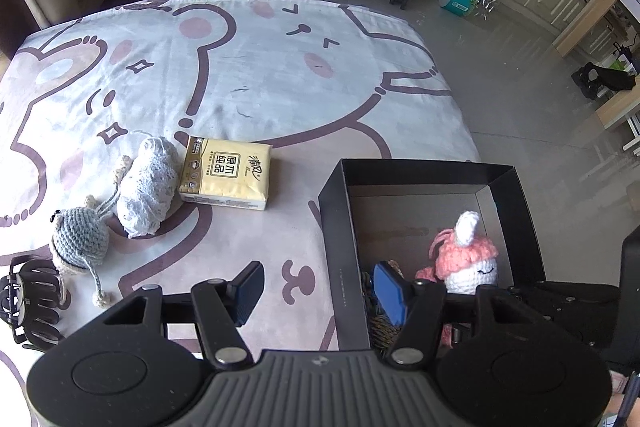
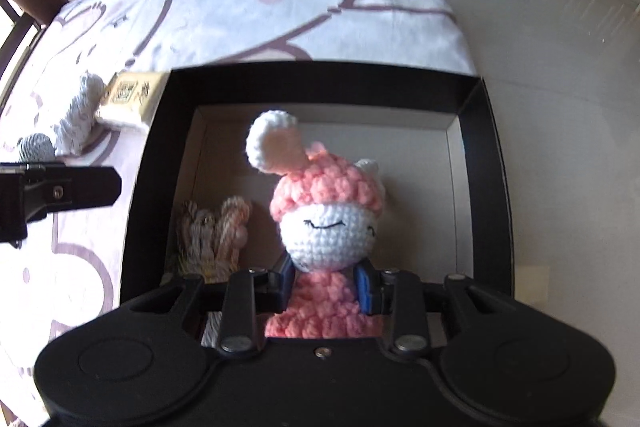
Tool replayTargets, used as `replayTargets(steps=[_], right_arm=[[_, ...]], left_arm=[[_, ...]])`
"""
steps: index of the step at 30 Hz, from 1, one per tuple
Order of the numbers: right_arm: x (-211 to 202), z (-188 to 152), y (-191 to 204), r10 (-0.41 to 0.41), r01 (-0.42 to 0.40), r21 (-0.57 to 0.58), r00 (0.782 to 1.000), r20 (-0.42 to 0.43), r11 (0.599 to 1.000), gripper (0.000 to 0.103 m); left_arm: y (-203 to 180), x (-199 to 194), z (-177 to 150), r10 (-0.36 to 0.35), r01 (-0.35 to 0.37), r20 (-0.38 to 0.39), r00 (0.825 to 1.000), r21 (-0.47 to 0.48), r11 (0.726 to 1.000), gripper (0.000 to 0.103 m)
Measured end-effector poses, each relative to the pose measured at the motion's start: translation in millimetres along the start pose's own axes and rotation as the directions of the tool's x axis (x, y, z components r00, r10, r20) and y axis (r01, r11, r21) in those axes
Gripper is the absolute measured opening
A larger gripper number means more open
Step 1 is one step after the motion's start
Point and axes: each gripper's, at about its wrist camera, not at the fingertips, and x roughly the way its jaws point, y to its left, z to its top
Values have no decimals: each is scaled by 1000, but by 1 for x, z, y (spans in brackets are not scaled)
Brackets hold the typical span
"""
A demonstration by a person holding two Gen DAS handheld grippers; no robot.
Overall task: Organize objects
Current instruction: 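Move the pink bunny in the right tool over the black box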
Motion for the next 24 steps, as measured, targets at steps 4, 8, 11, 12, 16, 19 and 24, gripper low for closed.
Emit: replayTargets(steps=[4, 8, 11, 12, 16, 19, 24], right_arm=[[-14, 1, -10, -75, 74, 27, 997, 36, 997, 32], [-27, 3, -13, -204, 208, -18, 970, 135, 978, 32], [-20, 1, 0, -271, 294, -133, 948, 165, 947, 32], [-14, -1, 4, -286, 312, -174, 945, 156, 934, 32], [8, -4, 10, -214, 218, -198, 976, 44, 956, 32], [10, 2, 7, -154, 157, -136, 988, 32, 978, 32], [14, 9, 8, -11, 10, -38, 1000, -19, 999, 32]], left_arm=[[1, -1, 0, 1, -1, 4, 1000, -9, 1000, 61], [0, -2, 0, 0, 0, 4, 1000, -6, 1000, 61], [-1, -3, 0, -3, 3, 6, 1000, 2, 1000, 61], [-1, -3, -1, -2, 2, 6, 1000, 3, 1000, 61], [1, -4, -1, 4, -4, 5, 1000, -1, 1000, 61], [2, -3, 0, 6, -6, 4, 1000, -1, 1000, 61], [3, -2, -1, 3, -3, 0, 1000, 9, 1000, 61]])
